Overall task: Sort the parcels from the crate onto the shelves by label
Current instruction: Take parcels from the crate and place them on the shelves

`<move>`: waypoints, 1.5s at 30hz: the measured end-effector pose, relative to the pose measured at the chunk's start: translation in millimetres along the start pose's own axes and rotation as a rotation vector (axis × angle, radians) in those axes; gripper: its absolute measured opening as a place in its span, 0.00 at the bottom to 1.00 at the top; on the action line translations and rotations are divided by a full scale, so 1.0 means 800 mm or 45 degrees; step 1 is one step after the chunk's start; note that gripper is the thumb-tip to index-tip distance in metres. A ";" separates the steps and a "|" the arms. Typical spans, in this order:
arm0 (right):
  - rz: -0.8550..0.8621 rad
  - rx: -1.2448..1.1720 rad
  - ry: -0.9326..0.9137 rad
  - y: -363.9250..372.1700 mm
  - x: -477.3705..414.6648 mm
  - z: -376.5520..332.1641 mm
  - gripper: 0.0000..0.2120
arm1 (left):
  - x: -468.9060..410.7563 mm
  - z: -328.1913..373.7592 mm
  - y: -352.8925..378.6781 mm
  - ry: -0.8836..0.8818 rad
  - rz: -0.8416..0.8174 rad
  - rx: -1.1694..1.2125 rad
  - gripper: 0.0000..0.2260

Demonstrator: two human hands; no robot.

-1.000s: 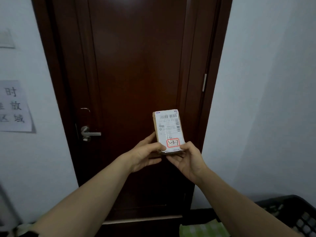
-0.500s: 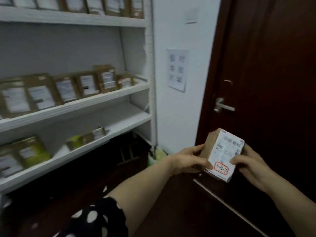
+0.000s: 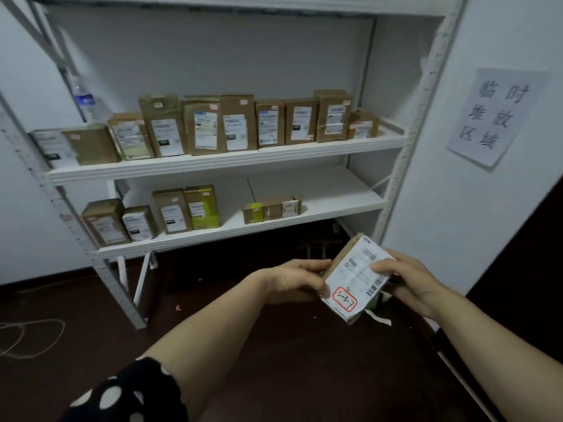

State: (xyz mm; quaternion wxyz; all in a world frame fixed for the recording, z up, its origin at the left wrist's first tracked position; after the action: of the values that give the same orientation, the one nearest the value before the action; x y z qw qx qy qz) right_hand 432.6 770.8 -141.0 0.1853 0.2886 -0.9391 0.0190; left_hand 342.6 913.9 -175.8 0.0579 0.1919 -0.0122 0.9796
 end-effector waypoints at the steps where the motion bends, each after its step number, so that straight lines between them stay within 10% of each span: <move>1: -0.003 0.006 0.012 0.019 -0.016 -0.001 0.18 | 0.005 -0.004 -0.022 0.002 0.014 0.013 0.36; 15: -0.036 0.090 0.107 0.274 -0.197 0.000 0.06 | 0.044 -0.068 -0.294 -0.119 0.374 -0.038 0.27; 45: -0.128 0.111 0.226 0.337 -0.261 -0.007 0.08 | 0.054 -0.052 -0.353 -0.010 0.444 -0.100 0.24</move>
State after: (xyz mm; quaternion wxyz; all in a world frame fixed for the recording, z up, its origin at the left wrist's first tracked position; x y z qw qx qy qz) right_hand 446.2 1107.5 -191.4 0.2556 0.3402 -0.9018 0.0760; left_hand 320.5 1201.2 -197.8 -0.1053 0.1882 -0.0839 0.9729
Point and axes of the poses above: each hand's wrist, its own x-axis away from the middle knuckle, its own y-axis out of the palm, z = x × y, the point moved 10 cm from there along -x, towards the middle knuckle, and after that the axes turned 5 degrees about y, right-handed, at the moved point
